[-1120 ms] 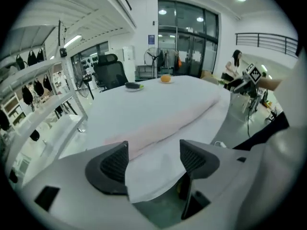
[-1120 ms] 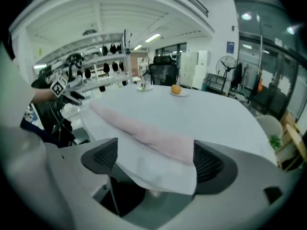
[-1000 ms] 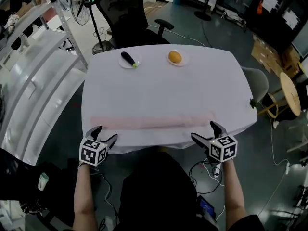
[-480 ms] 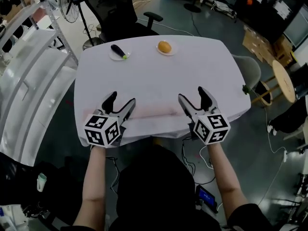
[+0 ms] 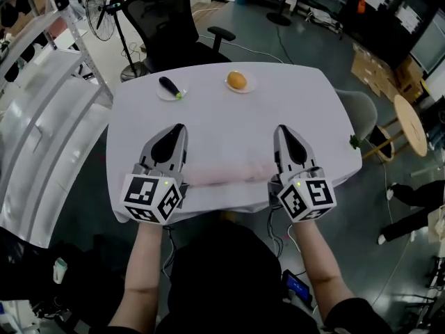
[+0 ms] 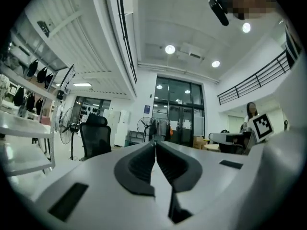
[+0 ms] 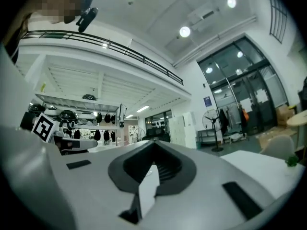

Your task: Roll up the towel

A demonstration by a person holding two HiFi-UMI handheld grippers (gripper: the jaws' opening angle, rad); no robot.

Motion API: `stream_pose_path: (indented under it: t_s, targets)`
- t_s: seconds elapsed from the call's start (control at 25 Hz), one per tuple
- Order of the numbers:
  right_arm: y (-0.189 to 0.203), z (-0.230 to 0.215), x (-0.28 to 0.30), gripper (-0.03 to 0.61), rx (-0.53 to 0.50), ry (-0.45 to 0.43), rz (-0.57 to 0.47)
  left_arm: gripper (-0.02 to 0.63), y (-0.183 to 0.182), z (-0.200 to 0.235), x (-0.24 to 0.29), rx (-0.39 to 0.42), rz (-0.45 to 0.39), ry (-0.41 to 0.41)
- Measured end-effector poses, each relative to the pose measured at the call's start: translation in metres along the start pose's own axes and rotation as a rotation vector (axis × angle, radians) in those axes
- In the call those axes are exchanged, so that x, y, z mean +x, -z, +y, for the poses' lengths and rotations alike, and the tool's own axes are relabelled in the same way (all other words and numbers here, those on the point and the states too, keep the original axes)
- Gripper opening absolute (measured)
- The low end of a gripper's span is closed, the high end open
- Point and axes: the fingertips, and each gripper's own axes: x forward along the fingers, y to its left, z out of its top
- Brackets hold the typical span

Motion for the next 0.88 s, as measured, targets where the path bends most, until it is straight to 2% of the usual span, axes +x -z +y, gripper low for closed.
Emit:
stream_pose_path:
  t_s: [0.12,0.24,0.88]
  targets:
    - [0.018,-0.006,0.002,0.008,-0.001,0.011,0.099,0.014,0.015,0.003,0.004,0.000,0.048,-0.013]
    - [0.030,-0.013,0.001,0.006,-0.012,0.010,0.141,0.012,0.028,0.007,0.005,-0.005,0.081,-0.025]
    - [0.038,-0.023,0.000,0.006,-0.039,0.021,0.165,0.012,0.038,0.006,0.016,-0.007,0.109,-0.019]
